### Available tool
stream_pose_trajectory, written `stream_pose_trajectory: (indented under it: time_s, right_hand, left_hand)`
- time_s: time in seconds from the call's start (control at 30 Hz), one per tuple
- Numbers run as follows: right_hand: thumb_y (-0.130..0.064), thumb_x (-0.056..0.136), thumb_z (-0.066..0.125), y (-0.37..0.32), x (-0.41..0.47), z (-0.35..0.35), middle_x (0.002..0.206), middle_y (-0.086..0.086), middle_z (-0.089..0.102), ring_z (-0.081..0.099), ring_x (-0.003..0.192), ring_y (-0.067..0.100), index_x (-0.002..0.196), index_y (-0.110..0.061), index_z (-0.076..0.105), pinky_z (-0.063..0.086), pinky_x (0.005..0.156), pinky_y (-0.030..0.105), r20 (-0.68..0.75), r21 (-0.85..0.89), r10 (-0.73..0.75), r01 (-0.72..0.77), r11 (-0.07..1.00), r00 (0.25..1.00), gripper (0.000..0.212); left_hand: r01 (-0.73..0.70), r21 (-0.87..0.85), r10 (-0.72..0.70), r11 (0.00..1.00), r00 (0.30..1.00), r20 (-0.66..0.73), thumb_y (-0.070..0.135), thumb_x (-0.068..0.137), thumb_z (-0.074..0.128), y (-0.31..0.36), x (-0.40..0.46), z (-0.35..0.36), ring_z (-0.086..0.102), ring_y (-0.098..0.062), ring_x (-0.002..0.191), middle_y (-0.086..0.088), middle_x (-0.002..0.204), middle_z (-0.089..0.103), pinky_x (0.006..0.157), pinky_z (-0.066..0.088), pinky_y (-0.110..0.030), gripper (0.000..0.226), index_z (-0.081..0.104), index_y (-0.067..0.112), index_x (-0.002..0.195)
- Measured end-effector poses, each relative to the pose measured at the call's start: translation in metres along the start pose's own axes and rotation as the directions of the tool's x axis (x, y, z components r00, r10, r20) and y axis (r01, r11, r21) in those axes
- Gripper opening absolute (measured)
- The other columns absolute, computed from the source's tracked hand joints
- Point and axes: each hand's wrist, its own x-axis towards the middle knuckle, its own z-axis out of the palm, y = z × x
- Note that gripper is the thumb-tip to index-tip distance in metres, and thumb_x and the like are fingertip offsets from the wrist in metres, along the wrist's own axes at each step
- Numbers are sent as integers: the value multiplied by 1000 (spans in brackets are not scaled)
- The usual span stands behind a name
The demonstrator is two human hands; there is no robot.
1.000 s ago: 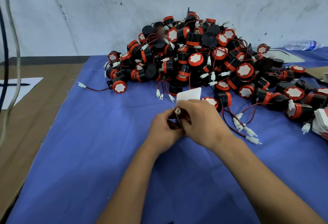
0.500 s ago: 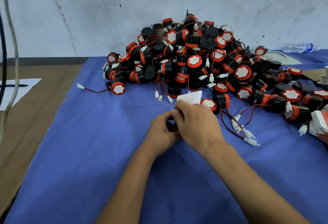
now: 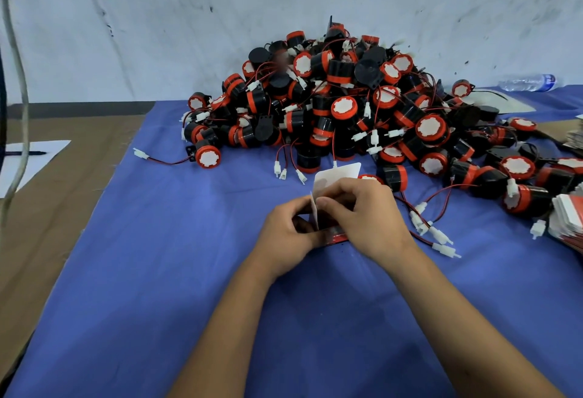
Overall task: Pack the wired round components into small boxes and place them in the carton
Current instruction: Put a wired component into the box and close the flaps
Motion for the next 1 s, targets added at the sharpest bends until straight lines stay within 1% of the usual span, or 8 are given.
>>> stream_pose_trajectory:
  time_s: [0.2, 0.33, 0.47, 0.6, 0.7, 0.8, 0.9, 1.0]
  right_hand:
    - [-13, 81, 82, -3, -2, 8, 81, -9, 72, 57, 77, 6, 76, -18, 79, 52, 74, 30, 18, -261, -117, 117, 958, 993, 8]
    - [-20, 84, 81, -7, -1, 7, 87, -5, 71, 59, 87, 14, 78, -19, 80, 54, 77, 36, 36, -362, -84, 91, 928, 996, 6]
    - [-26, 88, 77, -17, 4, 1, 87, 0, 70, 62, 87, 21, 79, -18, 76, 54, 75, 39, 128, -484, -66, 120, 867, 990, 12]
    - [-22, 90, 73, -24, 11, -6, 96, 2, 70, 64, 90, 24, 85, -13, 74, 55, 78, 41, 246, -506, -64, 185, 842, 967, 10]
    - [-16, 91, 67, -26, 10, -5, 98, 4, 67, 62, 88, 25, 84, -9, 72, 53, 78, 43, 292, -527, -101, 248, 813, 951, 11]
    - [-10, 96, 58, -18, 3, -7, 103, 4, 64, 58, 96, 24, 83, -6, 74, 48, 82, 41, 347, -472, -138, 300, 829, 927, 22]
    - [-20, 104, 53, -4, -9, -9, 115, 0, 59, 47, 114, 19, 92, -9, 77, 39, 95, 33, 374, -456, -188, 356, 816, 908, 29]
    - [-40, 106, 45, 2, -15, -6, 113, -4, 52, 39, 108, 16, 89, -15, 77, 39, 99, 36, 370, -507, -188, 368, 780, 910, 44]
  left_hand:
    - [26, -67, -25, 997, 1000, 16, 3, 81, 85, -4, 0, -3, 75, -18, 98, 1, 103, 79, 86, 61, -34, 37, 74, 21, 112]
    - [32, -81, -30, 996, 999, 22, 1, 83, 84, -3, 0, -2, 74, -21, 103, 0, 104, 79, 92, 60, -41, 38, 74, 20, 114]
    - [42, -110, -40, 993, 999, 24, -2, 84, 81, -3, -1, -2, 75, -19, 98, -1, 102, 79, 85, 60, -34, 39, 74, 22, 113]
    - [56, -115, -54, 992, 998, 18, -3, 85, 79, -5, 0, -3, 75, -22, 97, -3, 101, 79, 85, 60, -34, 36, 74, 21, 111]
    - [52, -136, -50, 989, 999, 17, -6, 83, 80, -4, -1, -4, 75, -19, 92, -3, 97, 79, 78, 59, -26, 34, 76, 22, 103]
    - [39, -108, -36, 993, 999, 31, -5, 79, 82, -2, 0, -4, 72, -24, 87, -12, 96, 77, 84, 63, -37, 40, 77, 27, 103]
    - [30, -94, -26, 995, 999, 45, 1, 74, 85, -1, 0, -3, 71, -32, 86, -22, 97, 74, 90, 62, -45, 46, 75, 26, 112]
    - [33, -104, -29, 994, 999, 31, 10, 69, 75, -1, -1, -3, 74, -27, 93, -9, 100, 78, 82, 63, -37, 48, 74, 23, 115]
